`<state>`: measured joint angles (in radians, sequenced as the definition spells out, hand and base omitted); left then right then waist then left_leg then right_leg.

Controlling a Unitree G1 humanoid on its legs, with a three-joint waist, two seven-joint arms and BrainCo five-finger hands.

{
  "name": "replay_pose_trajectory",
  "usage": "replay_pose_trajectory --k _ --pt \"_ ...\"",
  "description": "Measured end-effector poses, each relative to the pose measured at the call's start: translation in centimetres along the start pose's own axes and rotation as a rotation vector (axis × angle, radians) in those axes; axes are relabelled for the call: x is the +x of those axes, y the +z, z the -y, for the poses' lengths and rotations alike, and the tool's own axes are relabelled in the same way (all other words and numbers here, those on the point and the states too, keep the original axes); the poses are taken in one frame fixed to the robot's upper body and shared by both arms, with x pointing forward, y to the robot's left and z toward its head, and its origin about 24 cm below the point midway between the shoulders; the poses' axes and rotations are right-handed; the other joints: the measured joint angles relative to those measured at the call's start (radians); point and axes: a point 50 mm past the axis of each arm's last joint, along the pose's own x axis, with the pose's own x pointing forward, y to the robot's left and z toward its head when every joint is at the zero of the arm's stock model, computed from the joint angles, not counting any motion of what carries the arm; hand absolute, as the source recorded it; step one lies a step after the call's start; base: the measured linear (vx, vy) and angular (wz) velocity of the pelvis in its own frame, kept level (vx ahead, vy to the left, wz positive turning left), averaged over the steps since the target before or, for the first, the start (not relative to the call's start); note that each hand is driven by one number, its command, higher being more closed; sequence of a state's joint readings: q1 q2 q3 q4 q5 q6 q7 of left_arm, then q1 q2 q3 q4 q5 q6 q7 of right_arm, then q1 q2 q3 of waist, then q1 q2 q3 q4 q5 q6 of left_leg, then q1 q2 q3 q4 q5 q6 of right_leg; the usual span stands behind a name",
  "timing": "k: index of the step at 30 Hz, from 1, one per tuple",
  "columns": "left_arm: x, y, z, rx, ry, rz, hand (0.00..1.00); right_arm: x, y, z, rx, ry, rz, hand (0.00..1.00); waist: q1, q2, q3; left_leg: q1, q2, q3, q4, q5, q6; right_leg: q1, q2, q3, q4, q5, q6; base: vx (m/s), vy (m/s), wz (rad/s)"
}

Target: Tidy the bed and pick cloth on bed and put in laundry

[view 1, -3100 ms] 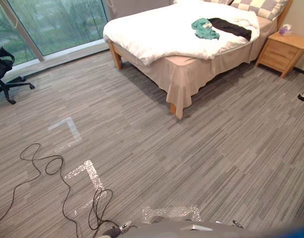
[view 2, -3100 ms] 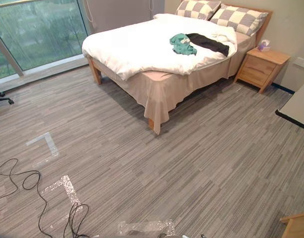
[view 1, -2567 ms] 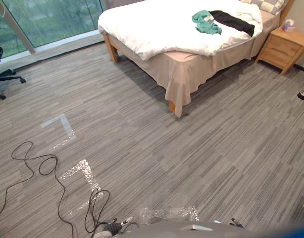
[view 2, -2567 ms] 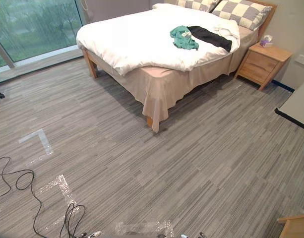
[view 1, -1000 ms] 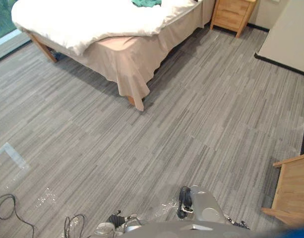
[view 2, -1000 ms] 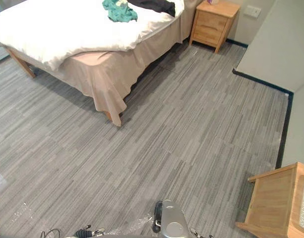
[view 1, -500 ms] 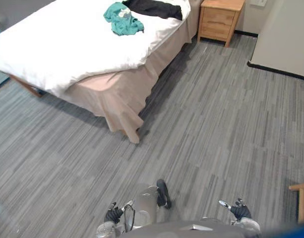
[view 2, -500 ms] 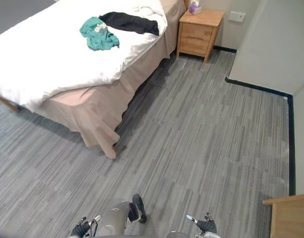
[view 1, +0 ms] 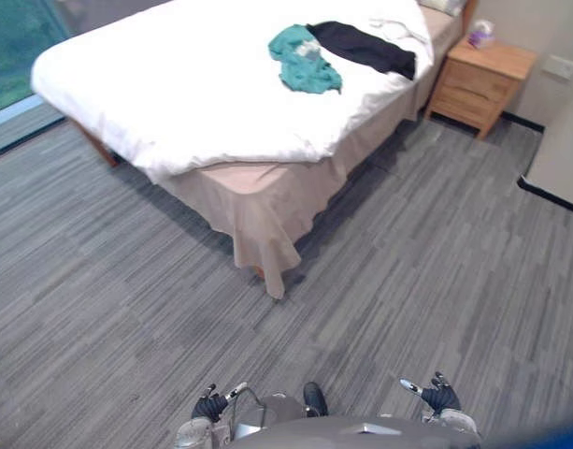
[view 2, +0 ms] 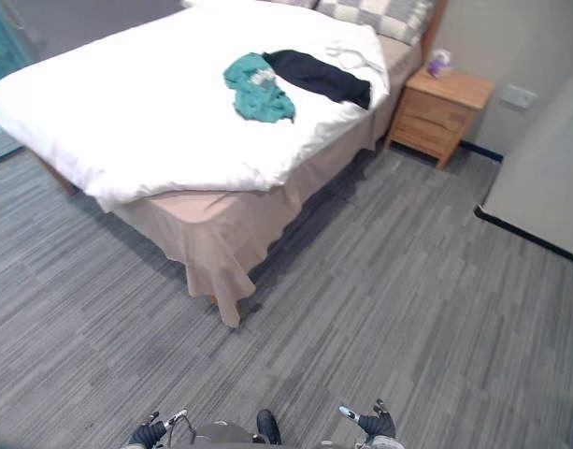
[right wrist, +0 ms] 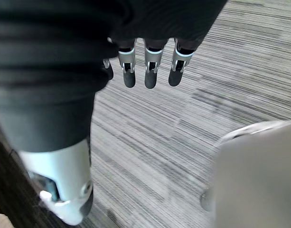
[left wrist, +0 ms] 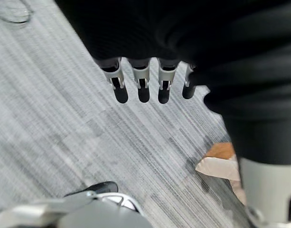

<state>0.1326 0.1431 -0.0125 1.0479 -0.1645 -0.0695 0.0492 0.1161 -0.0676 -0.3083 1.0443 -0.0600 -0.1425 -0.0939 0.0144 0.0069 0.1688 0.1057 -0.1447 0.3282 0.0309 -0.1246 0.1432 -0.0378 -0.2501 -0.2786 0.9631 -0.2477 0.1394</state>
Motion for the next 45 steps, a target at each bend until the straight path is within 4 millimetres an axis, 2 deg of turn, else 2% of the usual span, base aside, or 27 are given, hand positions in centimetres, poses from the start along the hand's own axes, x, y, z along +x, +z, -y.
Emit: replay_pose_trajectory --k 1,3,4,5,8,10,14,15,16,17,18,20,22,24,25,26,27,28,29,30,31,32,35,38,40,43,45 --pt "0.1 0.3 0.2 0.022 -0.013 0.006 0.0 0.0 0.0 0.1 0.01 -0.001 -0.003 0.0 -0.007 0.004 0.002 0.026 -0.001 -0.051 -0.008 0.0 0.0 -0.058 0.003 -0.002 -0.045 -0.037 -0.003 0.2 0.02 1.2" --pt "0.3 1.0 0.4 0.021 -0.028 0.022 0.0 -0.2 -0.8 0.2 0.036 -0.007 -0.031 0.0 -0.025 0.012 0.007 0.059 -0.001 -0.128 -0.012 0.0 0.0 -0.112 0.01 0.004 -0.155 -0.047 -0.005 0.24 -0.009 1.34" --pt "0.4 1.5 0.5 0.019 -0.043 0.035 0.0 -0.4 -1.3 0.1 0.069 -0.009 -0.048 0.0 -0.029 0.004 0.007 0.089 -0.001 -0.185 -0.015 0.0 -0.001 -0.142 0.029 0.03 -0.269 -0.044 -0.002 0.29 -0.038 1.31" --pt "0.5 1.8 0.5 0.022 -0.053 0.042 0.0 -0.6 -1.9 0.0 0.09 -0.011 -0.068 0.0 -0.03 0.0 0.007 0.104 0.002 -0.232 -0.018 -0.003 -0.005 -0.164 0.044 0.068 -0.384 -0.019 -0.005 0.29 -0.039 1.29" --pt "0.4 1.7 0.5 0.024 -0.057 0.046 0.0 -0.7 -2.2 -0.2 0.113 -0.004 -0.064 0.0 -0.025 -0.006 0.008 0.151 0.01 -0.294 -0.03 -0.015 -0.027 -0.196 0.069 0.112 -0.534 0.067 -0.025 0.31 -0.057 0.85" --pt "0.2 0.9 0.2 -0.004 -0.041 0.043 0.0 -0.8 -2.1 -0.5 0.11 0.014 -0.037 0.0 -0.026 -0.007 0.008 0.198 0.028 -0.314 -0.026 -0.049 -0.082 -0.212 0.104 0.113 -0.594 0.142 -0.065 0.43 -0.116 0.58" --pt "-0.1 0.1 -0.3 -0.034 -0.012 0.033 0.0 -0.8 -1.7 -1.0 0.063 0.05 -0.016 0.0 -0.028 -0.022 0.002 0.243 0.044 -0.307 0.019 -0.118 -0.173 -0.193 0.162 0.086 -0.611 0.204 -0.157 0.43 -0.174 0.34" --pt "-0.1 -0.1 0.5 -0.052 -0.026 0.029 0.0 -0.5 -1.4 -0.2 0.021 0.049 -0.012 0.0 -0.033 0.006 0.005 0.229 0.079 -0.294 0.098 -0.159 -0.177 -0.176 0.19 0.066 -0.598 0.178 -0.18 0.42 -0.206 0.04" --pt "-0.1 -0.1 0.6 -0.059 -0.024 0.031 0.0 -0.5 -1.3 -0.2 0.004 0.053 -0.014 0.0 -0.029 0.009 0.004 0.208 0.086 -0.283 0.146 -0.165 -0.185 -0.17 0.199 0.068 -0.603 0.164 -0.188 0.4 -0.205 -0.11" --pt "-0.2 -0.1 0.6 -0.078 -0.021 0.04 0.0 -0.3 -1.0 -0.1 -0.036 0.064 -0.019 0.0 -0.027 0.018 0.002 0.114 0.114 -0.255 0.367 -0.184 -0.201 -0.132 0.217 0.066 -0.64 0.147 -0.198 0.32 -0.157 -0.07" --pt "-0.2 -0.1 0.7 -0.08 -0.022 0.045 0.0 -0.3 -0.9 -0.1 -0.042 0.065 -0.021 0.0 -0.027 0.022 0.002 0.076 0.129 -0.247 0.456 -0.186 -0.2 -0.115 0.225 0.068 -0.653 0.142 -0.206 0.42 -0.21 -0.04" --pt "-0.2 0.2 0.9 -0.09 -0.024 0.071 0.0 -0.1 -0.7 0.3 -0.085 0.067 -0.035 0.0 -0.023 0.049 0.017 -0.094 0.256 -0.186 0.861 -0.213 -0.177 -0.015 0.282 0.069 -0.706 0.108 -0.224 0.44 -0.204 -0.08" --pt "-0.2 0.4 0.8 -0.055 -0.026 0.09 0.0 0.0 -0.8 0.3 -0.124 0.073 -0.054 0.0 -0.014 0.042 0.028 -0.141 0.3 -0.165 0.884 -0.226 -0.177 0.063 0.283 0.073 -0.744 0.1 -0.228 0.33 -0.11 -0.19" --pt "-0.2 0.6 0.9 -0.033 -0.033 0.1 0.0 0.1 -0.9 0.3 -0.131 0.075 -0.067 0.0 -0.012 0.04 0.029 -0.162 0.299 -0.15 0.751 -0.237 -0.182 0.121 0.268 0.084 -0.794 0.102 -0.223 0.34 -0.042 -0.22" --pt "-0.2 0.8 0.9 -0.026 -0.033 0.11 0.0 0.0 -1.0 0.3 -0.136 0.077 -0.076 0.0 -0.006 0.035 0.029 -0.159 0.277 -0.143 0.544 -0.229 -0.196 0.148 0.244 0.101 -0.824 0.102 -0.203 0.25 0.072 -0.31" --pt "-0.2 0.8 1.0 -0.021 -0.036 0.111 0.0 0.0 -1.1 0.4 -0.137 0.076 -0.081 0.0 -0.009 0.038 0.027 -0.158 0.267 -0.147 0.351 -0.165 -0.206 0.155 0.232 0.106 -0.842 0.099 -0.183 0.24 0.093 -0.29" --pt "-0.1 0.9 1.1 -0.018 -0.04 0.113 0.0 0.0 -1.1 0.5 -0.139 0.074 -0.082 0.0 -0.01 0.044 0.027 -0.16 0.267 -0.146 0.295 -0.12 -0.209 0.155 0.233 0.108 -0.846 0.099 -0.176 0.25 0.131 -0.25" --pt "-0.1 1.2 1.3 -0.004 -0.046 0.121 0.0 0.0 -1.3 0.7 -0.139 0.068 -0.09 0.0 -0.009 0.049 0.027 -0.156 0.276 -0.143 0.235 0.003 -0.197 0.16 0.234 0.12 -0.857 0.094 -0.157 0.28 0.15 -0.14" --pt "0.0 1.4 0.8 0.032 -0.042 0.121 0.0 -0.1 -1.7 0.6 -0.135 0.069 -0.103 0.0 -0.01 0.032 0.014 -0.136 0.25 -0.137 0.19 0.012 -0.196 0.17 0.213 0.122 -0.878 0.104 -0.135 0.28 0.156 -0.14" --pt "0.0 1.4 0.6 0.041 -0.04 0.121 0.0 -0.2 -1.8 0.4 -0.132 0.072 -0.106 0.0 -0.01 0.023 0.012 -0.127 0.242 -0.131 0.169 0.018 -0.193 0.17 0.206 0.123 -0.883 0.102 -0.132 0.25 0.128 -0.05" --pt "0.2 1.8 0.1 0.057 -0.032 0.121 0.0 -0.3 -2.1 -0.1 -0.122 0.084 -0.113 0.0 -0.007 -0.006 0.008 -0.101 0.216 -0.118 0.104 0.041 -0.187 0.17 0.186 0.124 -0.895 0.1 -0.121 0.22 0.103 0.0" --pt "0.2 1.8 -0.2 0.069 -0.026 0.111 0.0 -0.4 -2.2 -0.5 -0.099 0.089 -0.116 0.0 -0.009 -0.019 0.006 -0.072 0.195 -0.117 0.045 0.065 -0.181 0.175 0.172 0.119 -0.901 0.097 -0.106 0.2 0.09 0.05" --pt "0.3 1.4 -0.3 0.085 -0.02 0.071 0.0 -0.5 -2.4 -0.6 -0.087 0.089 -0.118 0.0 -0.021 -0.025 0.006 -0.005 0.171 -0.118 -0.041 0.089 -0.178 0.211 0.156 0.1 -0.912 0.095 -0.088 0.18 0.063 0.09" --pt "0.3 0.6 -0.5 -0.008 0.001 0.003 0.0 -0.6 -2.5 -0.8 -0.074 0.087 -0.12 0.0 -0.023 -0.023 0.004 0.038 0.158 -0.119 -0.067 0.089 -0.179 0.245 0.146 0.097 -0.912 0.091 -0.067 0.14 0.01 0.05" --pt "0.1 -0.6 -1.2 -0.284 0.106 -0.065 0.0 -0.6 -2.8 -0.5 -0.043 0.07 -0.135 0.0 -0.022 -0.023 0.002 0.054 0.157 -0.126 -0.103 0.104 -0.189 0.256 0.147 0.056 -0.912 0.092 -0.064 0.13 -0.062 0.19" --pt "-0.1 -1.5 -1.3 -0.512 0.207 -0.099 0.0 -0.6 -2.9 -0.3 -0.03 0.063 -0.144 0.0 -0.022 -0.025 0.001 0.053 0.158 -0.147 -0.123 0.116 -0.189 0.257 0.15 0.042 -0.911 0.092 -0.064 0.04 -0.048 0.23" --pt "-0.2 -1.5 -2.5 -0.665 0.306 -0.08 0.0 -0.7 -3.1 -0.3 -0.03 0.067 -0.154 0.0 -0.019 -0.03 -0.003 0.053 0.158 -0.148 -0.126 0.121 -0.188 0.258 0.152 0.04 -0.911 0.092 -0.064 0.01 -0.046 0.11"
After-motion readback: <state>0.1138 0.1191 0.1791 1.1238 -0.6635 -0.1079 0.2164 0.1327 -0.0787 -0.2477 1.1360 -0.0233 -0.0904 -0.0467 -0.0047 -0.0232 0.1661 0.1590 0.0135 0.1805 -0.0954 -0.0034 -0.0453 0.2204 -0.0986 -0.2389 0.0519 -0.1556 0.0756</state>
